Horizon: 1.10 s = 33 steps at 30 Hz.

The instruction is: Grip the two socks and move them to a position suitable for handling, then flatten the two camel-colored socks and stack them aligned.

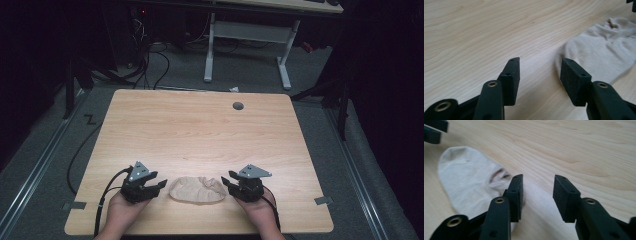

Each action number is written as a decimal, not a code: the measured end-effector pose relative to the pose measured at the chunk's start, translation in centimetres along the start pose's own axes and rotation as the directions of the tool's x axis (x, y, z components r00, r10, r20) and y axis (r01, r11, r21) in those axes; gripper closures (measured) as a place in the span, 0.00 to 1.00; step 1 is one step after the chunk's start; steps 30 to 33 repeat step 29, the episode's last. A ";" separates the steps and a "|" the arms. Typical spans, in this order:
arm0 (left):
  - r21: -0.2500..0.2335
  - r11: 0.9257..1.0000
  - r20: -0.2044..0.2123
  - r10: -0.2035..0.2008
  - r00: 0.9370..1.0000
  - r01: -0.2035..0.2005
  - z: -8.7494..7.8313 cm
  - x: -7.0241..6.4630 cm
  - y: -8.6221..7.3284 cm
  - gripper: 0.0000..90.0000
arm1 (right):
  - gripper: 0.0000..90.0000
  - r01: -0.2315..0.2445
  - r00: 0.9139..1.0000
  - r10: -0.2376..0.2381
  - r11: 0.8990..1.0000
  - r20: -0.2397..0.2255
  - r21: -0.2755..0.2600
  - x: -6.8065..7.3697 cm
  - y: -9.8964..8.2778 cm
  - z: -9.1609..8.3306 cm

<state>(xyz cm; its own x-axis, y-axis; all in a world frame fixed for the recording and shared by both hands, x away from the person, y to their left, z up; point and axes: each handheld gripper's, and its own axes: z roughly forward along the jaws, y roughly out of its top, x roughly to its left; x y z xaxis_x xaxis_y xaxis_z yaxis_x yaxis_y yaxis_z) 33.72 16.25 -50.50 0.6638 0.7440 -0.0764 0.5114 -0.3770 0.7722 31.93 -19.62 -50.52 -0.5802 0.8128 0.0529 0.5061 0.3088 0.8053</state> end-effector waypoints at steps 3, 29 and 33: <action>-0.010 1.000 -0.042 -0.010 0.999 0.009 -0.4 1.3 -0.2 0.53 | 0.64 -0.005 0.999 0.005 1.000 0.034 -0.009 -0.7 -0.1 0.2; -0.034 0.998 -0.110 -0.063 0.992 0.060 -1.1 4.5 -0.4 0.44 | 0.58 -0.124 0.973 0.132 0.991 0.189 -0.054 -5.9 -2.2 -1.2; -0.034 0.998 -0.110 -0.063 0.992 0.060 -1.1 4.5 -0.4 0.44 | 0.58 -0.124 0.973 0.132 0.991 0.189 -0.054 -5.9 -2.2 -1.2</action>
